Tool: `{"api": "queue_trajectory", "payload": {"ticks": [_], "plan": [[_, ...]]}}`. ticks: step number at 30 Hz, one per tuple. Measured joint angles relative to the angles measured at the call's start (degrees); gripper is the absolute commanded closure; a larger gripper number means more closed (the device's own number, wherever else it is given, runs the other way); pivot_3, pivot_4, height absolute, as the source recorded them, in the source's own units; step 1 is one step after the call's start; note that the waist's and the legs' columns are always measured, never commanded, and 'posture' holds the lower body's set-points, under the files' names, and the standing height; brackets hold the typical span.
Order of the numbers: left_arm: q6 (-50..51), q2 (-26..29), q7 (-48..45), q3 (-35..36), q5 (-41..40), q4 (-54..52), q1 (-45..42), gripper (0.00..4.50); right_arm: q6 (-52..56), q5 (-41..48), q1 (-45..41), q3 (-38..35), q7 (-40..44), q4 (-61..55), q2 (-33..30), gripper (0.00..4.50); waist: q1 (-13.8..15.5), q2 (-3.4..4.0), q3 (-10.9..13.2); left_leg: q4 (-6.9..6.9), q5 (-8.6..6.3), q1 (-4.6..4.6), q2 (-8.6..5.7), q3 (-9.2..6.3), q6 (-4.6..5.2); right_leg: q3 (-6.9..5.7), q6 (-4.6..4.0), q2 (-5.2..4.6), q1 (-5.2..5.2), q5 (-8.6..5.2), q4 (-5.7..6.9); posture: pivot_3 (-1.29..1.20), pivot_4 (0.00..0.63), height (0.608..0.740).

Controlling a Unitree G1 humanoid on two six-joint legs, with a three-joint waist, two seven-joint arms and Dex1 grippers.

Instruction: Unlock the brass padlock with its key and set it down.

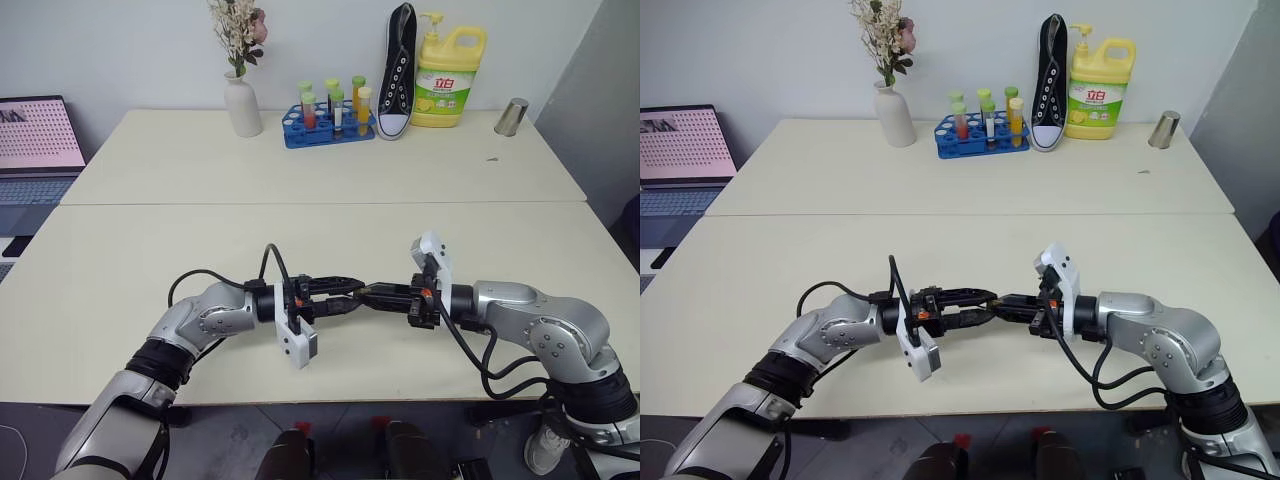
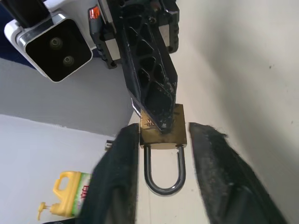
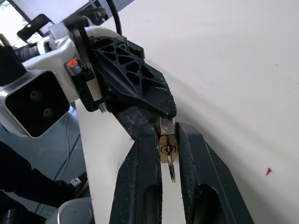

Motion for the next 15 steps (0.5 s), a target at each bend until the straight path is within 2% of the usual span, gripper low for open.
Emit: {"api": "queue_trajectory", "payload": {"ticks": [5, 6, 7, 9, 11, 15], "plan": [[1.0, 2.5, -2.0, 0.0, -5.1, -4.7, 3.6, 0.24, 0.0, -0.8, -0.1, 0.0, 1.2, 0.0, -0.9, 4.37, 0.1, 0.02, 0.0, 0.0, 0.0, -0.01, 0.03, -0.01, 0.0, 0.01, 0.0, -0.04, 0.0, 0.0, 0.0, 0.0, 0.15, 0.74], [1.7, 2.5, -2.0, 0.4, -6.0, -5.7, 4.3, 0.02, -0.1, -1.5, -0.1, -0.1, 1.4, 0.0, -1.4, 4.37, 0.1, 0.03, 0.0, 0.0, 0.0, -0.01, 0.03, -0.02, 0.0, 0.01, 0.0, -0.05, 0.0, 0.0, 0.0, 0.0, 0.15, 0.74], [2.8, 2.7, -2.0, 1.0, -6.9, -6.9, 5.0, 0.0, -0.2, -2.0, -0.1, -0.2, 1.7, 0.1, -1.8, 4.37, 0.1, 0.03, 0.0, 0.0, 0.0, -0.01, 0.02, -0.01, 0.0, 0.01, 0.0, -0.06, 0.0, 0.0, 0.0, 0.0, 0.15, 0.74], [5.4, 3.3, -2.7, 2.3, -9.2, -8.7, 5.4, 0.13, -0.5, -2.6, -0.1, -0.3, 2.3, 0.1, -2.4, 4.37, 0.1, 0.03, 0.0, 0.0, 0.0, 0.0, 0.01, -0.01, 0.0, -0.01, 0.0, -0.03, 0.0, 0.0, 0.0, 0.0, 0.15, 0.74], [8.5, 3.8, -3.7, 3.3, -12.5, -9.9, 5.7, 0.61, -0.9, -3.6, -0.1, -0.6, 2.8, 0.1, -2.9, 4.37, 0.1, 0.04, 0.0, 0.0, 0.0, 0.01, 0.01, 0.0, 0.0, 0.01, 0.0, -0.03, 0.0, 0.0, 0.0, 0.0, 0.15, 0.74], [24.7, 2.3, -8.9, 5.2, -25.9, -11.0, 7.3, 1.84, -2.6, -5.7, -0.1, -0.6, 4.8, -0.3, -4.6, 4.37, -0.1, 0.05, 0.0, 0.0, 0.0, 0.01, 0.01, -0.01, 0.01, -0.02, 0.01, 0.01, 0.0, 0.0, 0.01, 0.0, 0.15, 0.74]]}}
